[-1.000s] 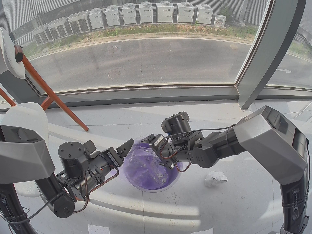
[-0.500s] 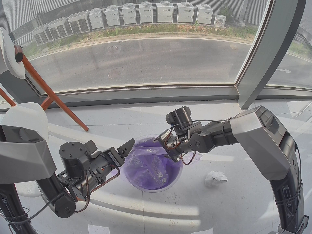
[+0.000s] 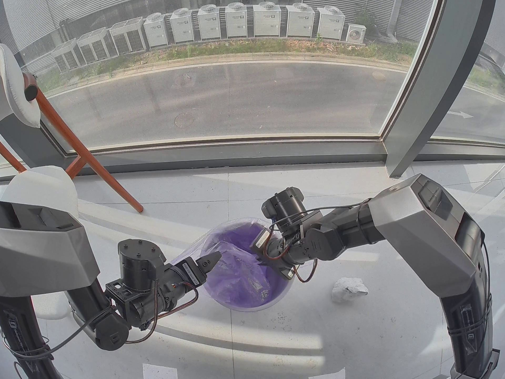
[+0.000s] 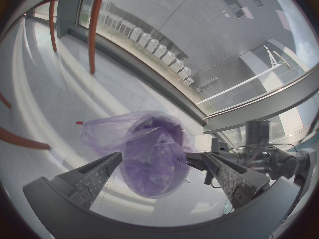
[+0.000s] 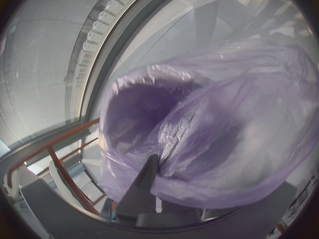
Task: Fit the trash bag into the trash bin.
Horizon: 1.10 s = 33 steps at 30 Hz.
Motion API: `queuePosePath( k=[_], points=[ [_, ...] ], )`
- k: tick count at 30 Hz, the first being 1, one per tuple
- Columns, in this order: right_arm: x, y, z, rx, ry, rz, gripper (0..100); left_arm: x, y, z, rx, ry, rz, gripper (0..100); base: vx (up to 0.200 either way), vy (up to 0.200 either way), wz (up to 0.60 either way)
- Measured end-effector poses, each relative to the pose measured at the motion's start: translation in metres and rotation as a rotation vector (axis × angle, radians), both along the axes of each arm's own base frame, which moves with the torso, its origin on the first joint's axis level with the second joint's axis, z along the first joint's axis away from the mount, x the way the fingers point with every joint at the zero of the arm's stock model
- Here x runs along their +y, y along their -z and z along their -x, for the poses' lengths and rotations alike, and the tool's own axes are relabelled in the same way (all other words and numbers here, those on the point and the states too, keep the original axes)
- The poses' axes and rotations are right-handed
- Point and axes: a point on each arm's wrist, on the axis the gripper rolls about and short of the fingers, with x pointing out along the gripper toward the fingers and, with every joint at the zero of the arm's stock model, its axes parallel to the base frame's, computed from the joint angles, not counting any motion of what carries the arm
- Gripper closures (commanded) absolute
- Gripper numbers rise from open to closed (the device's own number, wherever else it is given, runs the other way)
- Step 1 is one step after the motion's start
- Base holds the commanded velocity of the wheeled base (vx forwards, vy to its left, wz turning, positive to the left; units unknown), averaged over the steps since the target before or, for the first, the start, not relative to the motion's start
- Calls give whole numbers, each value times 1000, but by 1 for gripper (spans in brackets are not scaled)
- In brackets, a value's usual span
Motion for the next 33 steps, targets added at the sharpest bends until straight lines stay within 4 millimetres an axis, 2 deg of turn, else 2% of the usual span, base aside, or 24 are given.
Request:
queuePosePath(
  k=[6,9,15,20,23,26,29,33],
  points=[
    [1,0,29,-4,-130,81,100,-2,-2,-2,174,-7,5,0,0,0,0],
    [-1,-3,43,-14,-199,119,100,-4,-11,-5,271,-32,27,0,0,0,0],
    [-7,-13,74,-24,-318,172,100,-10,-50,-9,399,-71,106,0,0,0,0],
    [-10,-19,105,-21,-403,200,100,-25,-88,-8,463,-75,192,0,0,0,0],
    [-9,-23,119,-30,-442,204,100,-36,-100,-4,484,-52,219,0,0,0,0],
    [-8,-26,127,-39,-461,202,100,-46,-99,-1,508,-33,215,0,0,0,0],
    [-8,-29,130,-48,-467,200,100,-54,-87,2,571,-26,172,0,0,0,0],
    [-8,-30,131,-53,-468,201,100,-54,-73,8,673,-24,101,0,0,0,0]
  ],
)
